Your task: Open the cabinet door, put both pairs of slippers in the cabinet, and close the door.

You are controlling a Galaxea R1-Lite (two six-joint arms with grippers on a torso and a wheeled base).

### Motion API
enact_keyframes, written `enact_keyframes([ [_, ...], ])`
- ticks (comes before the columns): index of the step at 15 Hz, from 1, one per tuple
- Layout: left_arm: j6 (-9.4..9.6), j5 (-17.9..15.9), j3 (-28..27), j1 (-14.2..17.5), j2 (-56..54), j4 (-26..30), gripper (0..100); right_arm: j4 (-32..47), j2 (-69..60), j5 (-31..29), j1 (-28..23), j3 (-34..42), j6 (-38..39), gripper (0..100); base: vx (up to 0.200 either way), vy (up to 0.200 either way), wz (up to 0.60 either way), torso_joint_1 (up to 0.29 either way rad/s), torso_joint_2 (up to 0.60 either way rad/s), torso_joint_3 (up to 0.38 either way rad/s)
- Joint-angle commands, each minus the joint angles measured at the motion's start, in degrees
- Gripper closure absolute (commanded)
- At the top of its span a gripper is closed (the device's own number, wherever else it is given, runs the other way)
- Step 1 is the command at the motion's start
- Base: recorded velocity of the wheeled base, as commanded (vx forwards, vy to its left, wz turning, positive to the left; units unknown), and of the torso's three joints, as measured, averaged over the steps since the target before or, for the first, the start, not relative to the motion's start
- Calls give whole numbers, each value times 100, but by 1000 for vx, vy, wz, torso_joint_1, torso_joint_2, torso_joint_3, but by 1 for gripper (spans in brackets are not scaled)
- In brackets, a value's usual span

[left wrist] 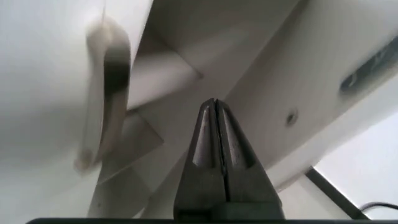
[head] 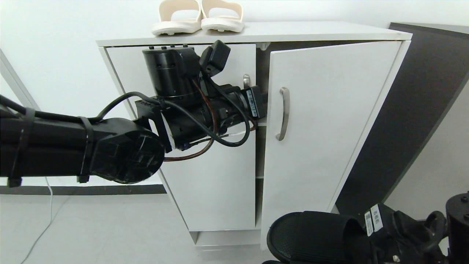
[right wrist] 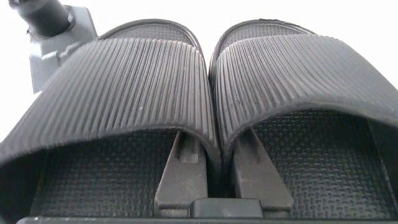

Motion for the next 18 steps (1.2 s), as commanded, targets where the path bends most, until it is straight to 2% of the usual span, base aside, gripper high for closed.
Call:
enact_keyframes([
  [1, 137, 64, 43, -92, 29, -5, 100, -5, 60, 13, 48, 42, -13, 100, -200, 0, 0, -7, 2, 7],
  [3, 199, 73, 289, -514, -24, -233, 100, -14, 51, 39, 101, 138, -74, 100, -200, 0, 0, -2, -2, 5],
  [4, 278, 91, 333, -866, -50, -409, 100, -31, 42, 39, 162, 191, -110, 100, -200, 0, 0, -2, 7, 2],
  [5, 366, 108, 307, -1050, -33, -435, 100, -31, 42, 48, 180, 209, -162, 100, -200, 0, 0, 2, 2, 7],
  [8, 392, 108, 307, -1085, -15, -444, 100, -40, 60, 48, 180, 244, -189, 100, -200, 0, 0, 2, 1, 1],
  [12, 401, 214, 439, -523, -138, -453, 100, -49, 139, 30, 180, 218, -180, 100, 0, 0, 0, 0, 0, 0],
  [14, 418, 811, 1028, -136, -551, -427, 100, -49, 244, -14, -14, 42, -136, 100, 0, 0, 0, 0, 0, 0],
  [16, 418, 952, 1739, 321, -1325, -242, 100, -31, 411, -295, -453, -283, -127, 100, 0, 0, 0, 0, 0, 0],
  [17, 427, 961, 2153, 549, -1940, -40, 100, -40, 570, -647, -550, -442, -30, 100, 0, 0, 0, 0, 0, 0],
  [18, 427, 961, 2320, 664, -2292, 136, 100, -49, 666, -875, -558, -538, 154, 100, 0, 0, 0, 0, 0, 0],
])
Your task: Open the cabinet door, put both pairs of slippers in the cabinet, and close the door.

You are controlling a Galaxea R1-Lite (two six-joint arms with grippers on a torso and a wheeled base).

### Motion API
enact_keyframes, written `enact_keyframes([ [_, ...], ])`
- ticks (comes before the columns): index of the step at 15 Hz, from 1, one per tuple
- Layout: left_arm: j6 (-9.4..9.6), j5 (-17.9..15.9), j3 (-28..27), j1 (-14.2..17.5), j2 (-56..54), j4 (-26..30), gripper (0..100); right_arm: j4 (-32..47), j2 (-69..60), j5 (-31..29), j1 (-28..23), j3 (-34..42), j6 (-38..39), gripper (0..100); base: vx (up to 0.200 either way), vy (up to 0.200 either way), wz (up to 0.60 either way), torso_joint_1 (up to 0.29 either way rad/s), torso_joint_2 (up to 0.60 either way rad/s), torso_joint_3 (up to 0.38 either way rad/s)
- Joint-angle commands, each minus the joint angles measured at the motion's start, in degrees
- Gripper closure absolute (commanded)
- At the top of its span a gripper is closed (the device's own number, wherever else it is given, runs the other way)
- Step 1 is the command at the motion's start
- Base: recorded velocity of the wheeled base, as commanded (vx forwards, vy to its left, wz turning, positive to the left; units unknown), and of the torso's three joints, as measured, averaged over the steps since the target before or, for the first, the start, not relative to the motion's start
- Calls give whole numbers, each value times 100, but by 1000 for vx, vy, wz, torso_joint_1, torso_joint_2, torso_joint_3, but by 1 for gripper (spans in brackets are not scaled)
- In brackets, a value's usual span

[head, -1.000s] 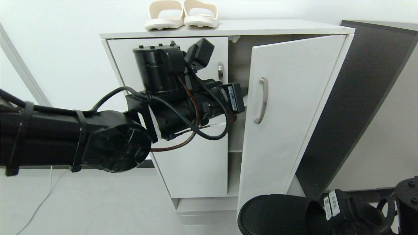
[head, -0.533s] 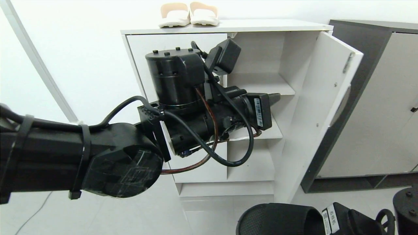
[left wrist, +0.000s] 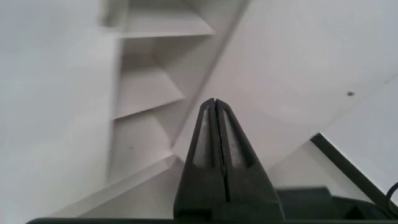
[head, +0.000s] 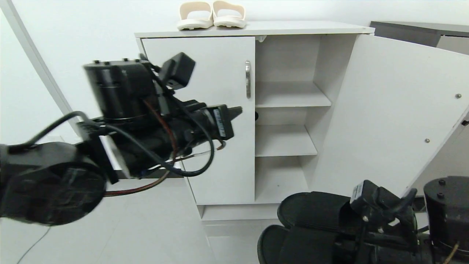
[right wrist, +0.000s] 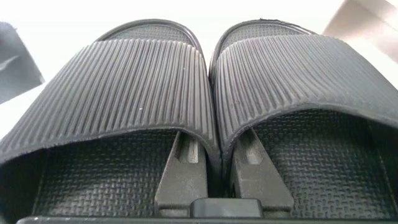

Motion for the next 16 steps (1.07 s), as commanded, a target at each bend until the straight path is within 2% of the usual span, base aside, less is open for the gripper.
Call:
enact_keyframes([
  [1, 3, 80, 814, 604, -1707, 694, 100, -12, 392, -402, -86, -355, 354, 100, 0, 0, 0, 0, 0, 0],
  [2, 38, 440, 902, 806, -2639, 1669, 100, -12, 629, -1009, -25, -724, 724, 100, 0, 0, 0, 0, 0, 0],
  [3, 284, 1029, 902, 806, -3368, 2522, 100, -12, 770, -1448, 19, -970, 961, 100, 0, 0, 0, 0, 0, 0],
  [4, 434, 1275, 867, 806, -3711, 2935, 100, -12, 831, -1615, 46, -1058, 1084, 100, 0, 0, 0, 0, 0, 0],
  [5, 873, 1706, 911, 1290, -4722, 4183, 100, -3, 1104, -2099, 90, -1428, 1409, 100, 0, 0, 0, 0, 0, 0],
  [6, 970, 1715, 1113, 1826, -5302, 4675, 100, -12, 1279, -2380, 90, -1586, 1559, 100, 0, 0, 0, 0, 0, 0],
  [7, 970, 1732, 1262, 2010, -5566, 4816, 100, -12, 1385, -2547, 90, -1656, 1603, 100, 0, 0, 0, 0, 0, 0],
  [8, 987, 1759, 1816, 2415, -6313, 4869, 100, -12, 1649, -2907, 90, -1885, 1743, 100, 0, 0, 0, 0, 0, 0],
  [10, 1005, 2049, 2572, 3083, -7183, 4851, 100, -12, 1772, -3039, 90, -1937, 1787, 100, 0, 0, 0, 0, 0, 0],
  [11, 1005, 2040, 2915, 3276, -7719, 4842, 100, -12, 1789, -3039, 90, -1928, 1787, 100, 0, 0, 0, 0, 0, 0],
  [13, 1093, 2084, 3468, 3364, -8405, 4842, 100, -12, 1807, -3039, 98, -1928, 1787, 100, 0, 0, 0, 0, 0, 0],
  [14, 1137, 2145, 3732, 3513, -8756, 4842, 100, -12, 1824, -3030, 107, -1937, 1787, 100, 0, 0, 0, 0, 0, 0],
  [15, 1137, 2154, 3917, 3680, -8897, 4842, 100, -12, 1877, -3048, 151, -1928, 1796, 100, 0, 0, 0, 0, 0, 0],
  [16, 1146, 2260, 4057, 3689, -8897, 4833, 100, -12, 1912, -3048, 160, -1920, 1796, 100, 0, 0, 0, 0, 0, 0],
])
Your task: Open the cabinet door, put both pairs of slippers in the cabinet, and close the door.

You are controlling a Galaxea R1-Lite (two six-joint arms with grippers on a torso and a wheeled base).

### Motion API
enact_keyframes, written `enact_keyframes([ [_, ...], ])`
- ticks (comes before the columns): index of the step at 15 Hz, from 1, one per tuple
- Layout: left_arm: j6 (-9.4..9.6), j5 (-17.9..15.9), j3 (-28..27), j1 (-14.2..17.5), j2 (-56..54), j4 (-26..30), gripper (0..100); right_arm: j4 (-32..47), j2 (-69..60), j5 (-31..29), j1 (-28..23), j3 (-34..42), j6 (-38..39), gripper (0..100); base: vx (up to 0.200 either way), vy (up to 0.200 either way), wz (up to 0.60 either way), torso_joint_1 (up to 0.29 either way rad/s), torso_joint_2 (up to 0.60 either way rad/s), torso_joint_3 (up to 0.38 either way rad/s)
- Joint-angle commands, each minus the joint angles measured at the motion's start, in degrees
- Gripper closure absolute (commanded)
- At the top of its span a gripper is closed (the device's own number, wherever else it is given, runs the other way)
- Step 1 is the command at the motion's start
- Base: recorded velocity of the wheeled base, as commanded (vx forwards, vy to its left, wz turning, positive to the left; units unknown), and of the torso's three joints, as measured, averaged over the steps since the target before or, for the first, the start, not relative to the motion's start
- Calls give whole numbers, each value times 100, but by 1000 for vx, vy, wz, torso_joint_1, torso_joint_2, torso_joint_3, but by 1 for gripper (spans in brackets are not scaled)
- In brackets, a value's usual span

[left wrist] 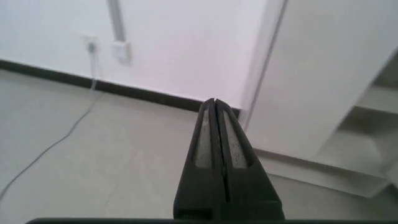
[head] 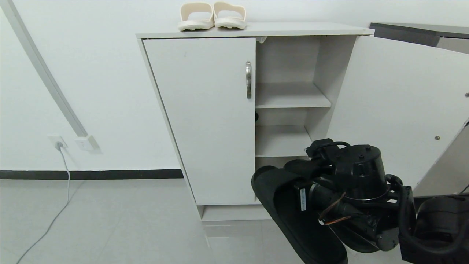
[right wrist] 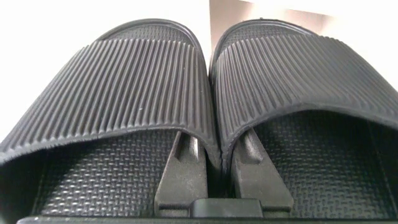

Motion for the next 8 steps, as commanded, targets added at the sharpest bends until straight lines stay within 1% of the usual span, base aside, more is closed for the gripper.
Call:
enact_keyframes([
  [1, 12, 144, 494, 200, -596, -54, 100, -10, 115, -3, 25, 10, 1, 100, 0, 0, 0, 0, 0, 0],
  [2, 21, 117, 678, 191, -649, -159, 100, -36, 142, -3, 34, 10, 1, 100, 0, 0, 0, 0, 0, 0],
  [3, 117, -67, 924, 103, -842, -282, 100, -89, 151, -3, 34, 19, 1, 100, 0, 0, 0, 0, 0, 0],
  [4, 284, -366, 1232, 77, -886, -511, 100, -133, 168, -3, 34, 19, 1, 100, 0, 0, 0, 0, 0, 0],
  [5, 328, -507, 1478, 77, -886, -845, 100, -168, 168, -3, 42, 28, 1, 100, 0, 0, 0, 0, 0, 0],
  [6, 372, -700, 1874, 77, -886, -1478, 100, -177, 168, -3, 60, 45, -7, 100, 0, 0, 0, 0, 0, 0],
  [7, 381, -1025, 1874, 77, -886, -1443, 100, -177, 177, -3, 69, 54, -7, 100, 0, 0, 0, 0, 0, 0],
  [8, 363, -1263, 1874, 77, -886, -1346, 100, -186, 186, -3, 86, 63, -7, 100, 0, 0, 0, 0, 0, 0],
])
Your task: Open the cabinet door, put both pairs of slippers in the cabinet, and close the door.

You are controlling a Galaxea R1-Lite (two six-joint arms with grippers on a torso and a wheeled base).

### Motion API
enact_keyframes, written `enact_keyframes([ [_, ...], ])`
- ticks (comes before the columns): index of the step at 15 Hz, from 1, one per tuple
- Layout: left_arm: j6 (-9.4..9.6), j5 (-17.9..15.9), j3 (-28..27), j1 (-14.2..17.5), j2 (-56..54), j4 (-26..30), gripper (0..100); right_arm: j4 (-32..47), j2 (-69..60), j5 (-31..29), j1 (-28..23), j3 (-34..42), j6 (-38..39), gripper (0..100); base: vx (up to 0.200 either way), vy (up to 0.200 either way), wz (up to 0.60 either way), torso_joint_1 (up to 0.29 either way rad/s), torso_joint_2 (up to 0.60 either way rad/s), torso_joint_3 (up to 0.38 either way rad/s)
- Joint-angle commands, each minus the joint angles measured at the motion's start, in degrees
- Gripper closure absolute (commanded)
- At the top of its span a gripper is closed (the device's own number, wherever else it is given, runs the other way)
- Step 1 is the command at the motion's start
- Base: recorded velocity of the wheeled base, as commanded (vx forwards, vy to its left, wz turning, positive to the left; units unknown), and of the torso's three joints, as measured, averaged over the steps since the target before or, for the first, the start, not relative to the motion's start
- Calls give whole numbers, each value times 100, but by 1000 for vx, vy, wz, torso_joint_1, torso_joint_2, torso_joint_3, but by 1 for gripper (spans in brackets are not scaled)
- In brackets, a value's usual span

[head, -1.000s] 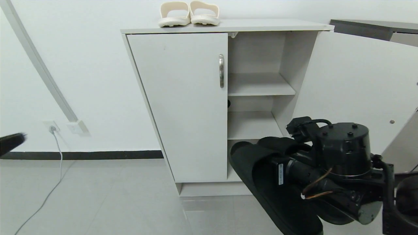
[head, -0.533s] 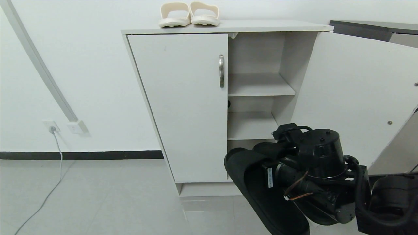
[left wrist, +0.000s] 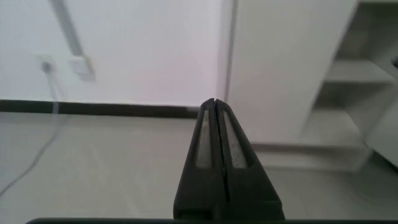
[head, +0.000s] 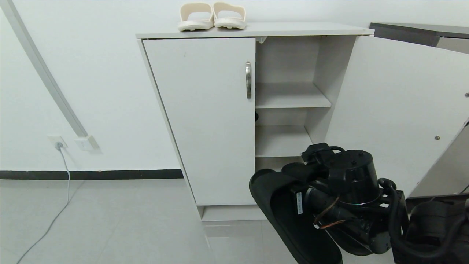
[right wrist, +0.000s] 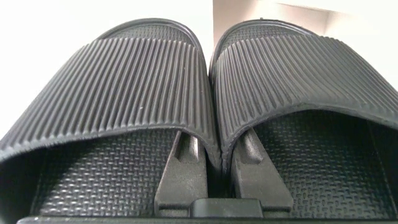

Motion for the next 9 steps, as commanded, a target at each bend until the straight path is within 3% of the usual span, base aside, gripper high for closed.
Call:
enact_keyframes([
  [1, 45, -336, 134, -2, -38, 238, 100, -12, 40, 1, 29, 8, -1, 100, 0, 0, 0, 0, 0, 0],
  [2, 124, -714, 134, -2, -38, 211, 100, -65, 84, 1, 38, 43, -1, 100, 0, 0, 0, 0, 0, 0],
  [3, 239, -811, 134, -2, -38, 211, 100, -117, 154, 1, 38, 52, -1, 100, 0, 0, 0, 0, 0, 0],
  [9, 124, -846, 134, -11, -38, 220, 100, -1242, 532, -157, 319, 61, -555, 100, 0, 0, 0, 0, 0, 0],
])
